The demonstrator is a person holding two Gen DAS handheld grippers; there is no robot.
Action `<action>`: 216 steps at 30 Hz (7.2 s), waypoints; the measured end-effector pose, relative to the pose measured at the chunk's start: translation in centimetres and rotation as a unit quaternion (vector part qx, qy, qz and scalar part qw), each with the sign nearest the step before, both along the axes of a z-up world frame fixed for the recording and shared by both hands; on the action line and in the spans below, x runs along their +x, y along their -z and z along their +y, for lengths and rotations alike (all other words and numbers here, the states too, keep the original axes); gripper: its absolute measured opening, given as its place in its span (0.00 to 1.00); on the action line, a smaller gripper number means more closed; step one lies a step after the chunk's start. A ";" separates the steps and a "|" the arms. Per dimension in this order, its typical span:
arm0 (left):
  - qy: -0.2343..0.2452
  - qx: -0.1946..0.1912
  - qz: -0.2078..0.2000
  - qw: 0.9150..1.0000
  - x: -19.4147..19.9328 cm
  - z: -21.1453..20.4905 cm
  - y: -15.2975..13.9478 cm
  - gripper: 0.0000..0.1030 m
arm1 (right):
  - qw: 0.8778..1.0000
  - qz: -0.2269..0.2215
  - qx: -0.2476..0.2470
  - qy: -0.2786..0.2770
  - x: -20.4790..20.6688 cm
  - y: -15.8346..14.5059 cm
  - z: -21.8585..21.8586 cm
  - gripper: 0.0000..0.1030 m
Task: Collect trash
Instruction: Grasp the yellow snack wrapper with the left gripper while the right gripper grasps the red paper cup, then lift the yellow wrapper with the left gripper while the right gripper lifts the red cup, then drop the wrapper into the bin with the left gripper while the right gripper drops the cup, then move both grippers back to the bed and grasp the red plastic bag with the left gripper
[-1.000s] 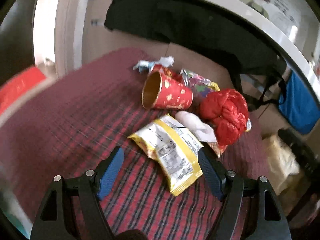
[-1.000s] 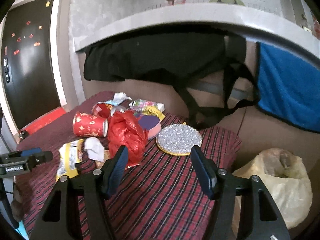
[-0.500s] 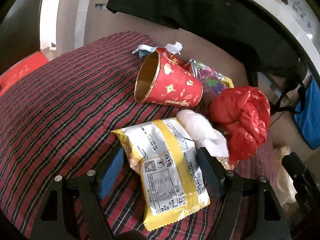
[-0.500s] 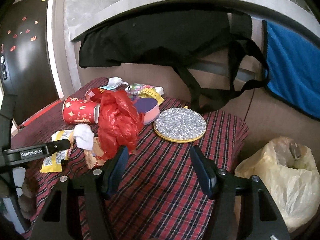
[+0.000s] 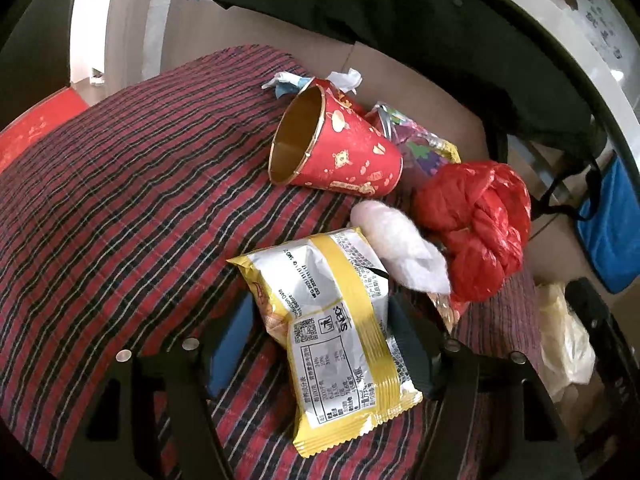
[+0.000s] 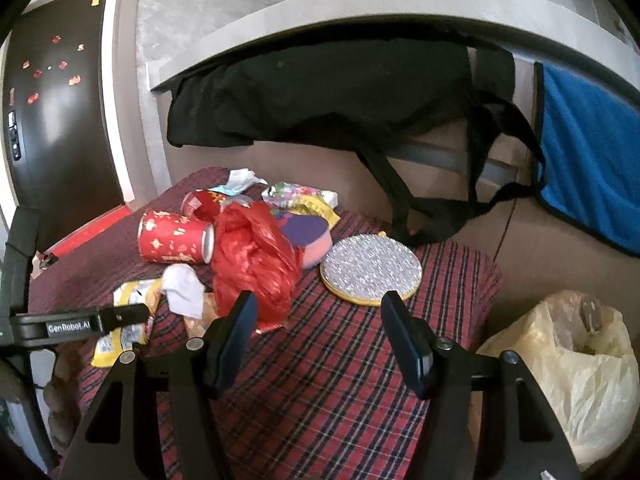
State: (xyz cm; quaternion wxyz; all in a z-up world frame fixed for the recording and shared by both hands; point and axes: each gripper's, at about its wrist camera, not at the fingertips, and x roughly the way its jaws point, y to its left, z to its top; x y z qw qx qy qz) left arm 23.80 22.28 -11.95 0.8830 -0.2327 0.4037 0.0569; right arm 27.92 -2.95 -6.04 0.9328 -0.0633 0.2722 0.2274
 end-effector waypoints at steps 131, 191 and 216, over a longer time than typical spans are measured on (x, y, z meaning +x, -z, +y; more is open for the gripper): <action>0.165 0.175 -0.190 0.952 3.0 -22.3 -12.3 0.68 | 0.987 -0.053 0.079 0.131 -0.5 -5.9 -23.5 0.46; 0.116 -0.008 -0.104 0.988 9.1 -7.1 -6.0 0.68 | 0.999 0.010 0.049 0.003 6.9 -1.9 -5.6 0.45; 0.017 0.054 -0.126 0.990 2.4 0.6 -9.5 0.63 | 0.992 0.084 0.047 -0.076 9.9 -0.4 0.5 0.45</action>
